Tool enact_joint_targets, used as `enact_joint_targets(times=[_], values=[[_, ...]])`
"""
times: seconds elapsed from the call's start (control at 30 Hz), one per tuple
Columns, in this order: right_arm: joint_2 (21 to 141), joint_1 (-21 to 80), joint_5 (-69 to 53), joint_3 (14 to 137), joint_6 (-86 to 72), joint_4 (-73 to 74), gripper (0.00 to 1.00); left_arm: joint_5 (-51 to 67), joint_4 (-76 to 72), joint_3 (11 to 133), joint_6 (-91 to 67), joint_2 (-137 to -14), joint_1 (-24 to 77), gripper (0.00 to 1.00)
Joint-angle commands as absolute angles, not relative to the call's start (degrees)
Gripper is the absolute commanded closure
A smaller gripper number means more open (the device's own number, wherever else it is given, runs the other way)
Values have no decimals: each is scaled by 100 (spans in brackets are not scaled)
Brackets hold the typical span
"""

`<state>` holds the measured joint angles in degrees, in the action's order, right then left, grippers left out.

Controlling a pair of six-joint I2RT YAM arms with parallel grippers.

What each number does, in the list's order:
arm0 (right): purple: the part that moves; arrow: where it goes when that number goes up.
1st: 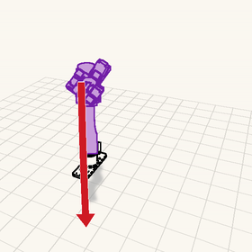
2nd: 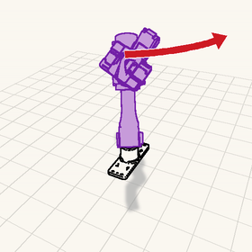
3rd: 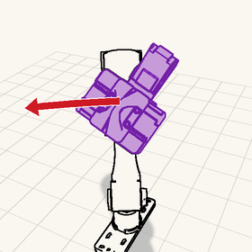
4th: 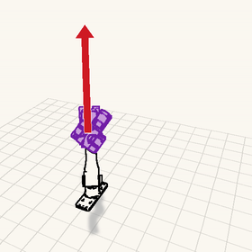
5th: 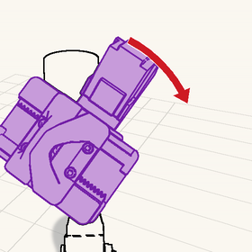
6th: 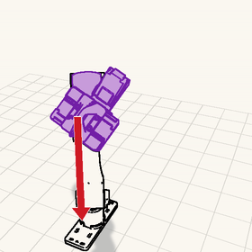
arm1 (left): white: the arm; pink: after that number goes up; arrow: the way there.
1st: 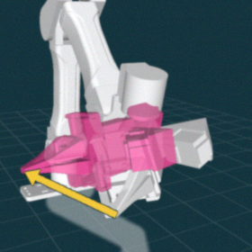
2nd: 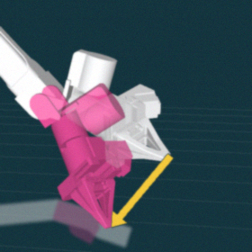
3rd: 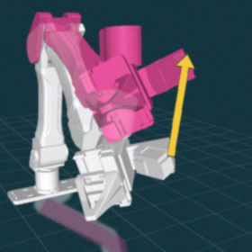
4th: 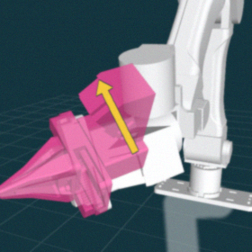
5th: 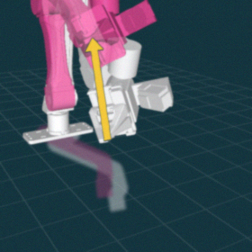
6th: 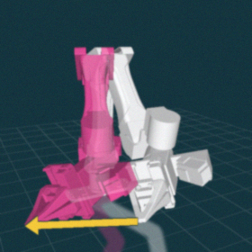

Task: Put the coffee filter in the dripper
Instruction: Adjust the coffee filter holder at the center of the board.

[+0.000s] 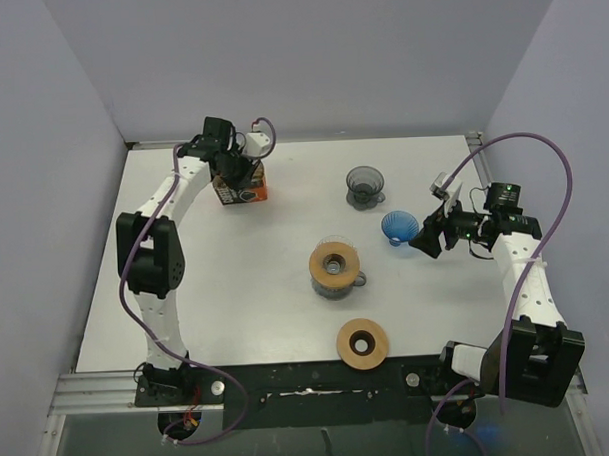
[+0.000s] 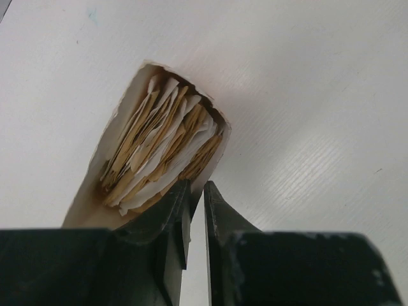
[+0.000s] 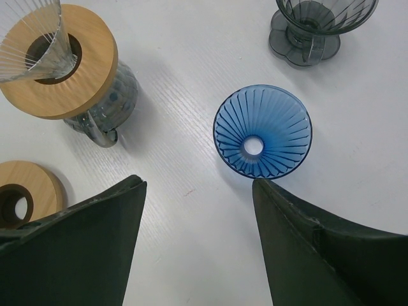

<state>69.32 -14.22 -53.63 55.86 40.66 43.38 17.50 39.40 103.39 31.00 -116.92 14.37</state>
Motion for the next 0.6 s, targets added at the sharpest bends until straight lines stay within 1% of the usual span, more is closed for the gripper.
enact_joint_targets(times=[0.0, 0.17, 0.37, 0.57], values=[[6952, -1441, -5498, 5651, 4175, 4260, 31, 1730, 4192, 10727, 3165, -11765, 1426, 92], [6960, -1441, -5493, 5660, 4175, 4257, 31, 1485, 4512, 10820, 2791, -11680, 1515, 100], [6981, -1446, -5484, 5660, 4175, 4256, 30, 959, 4904, 10692, 1851, -11435, 1793, 100], [7017, -1442, -5458, 5660, 4166, 4246, 30, 937, 5217, 10579, 925, -11306, 1832, 100]])
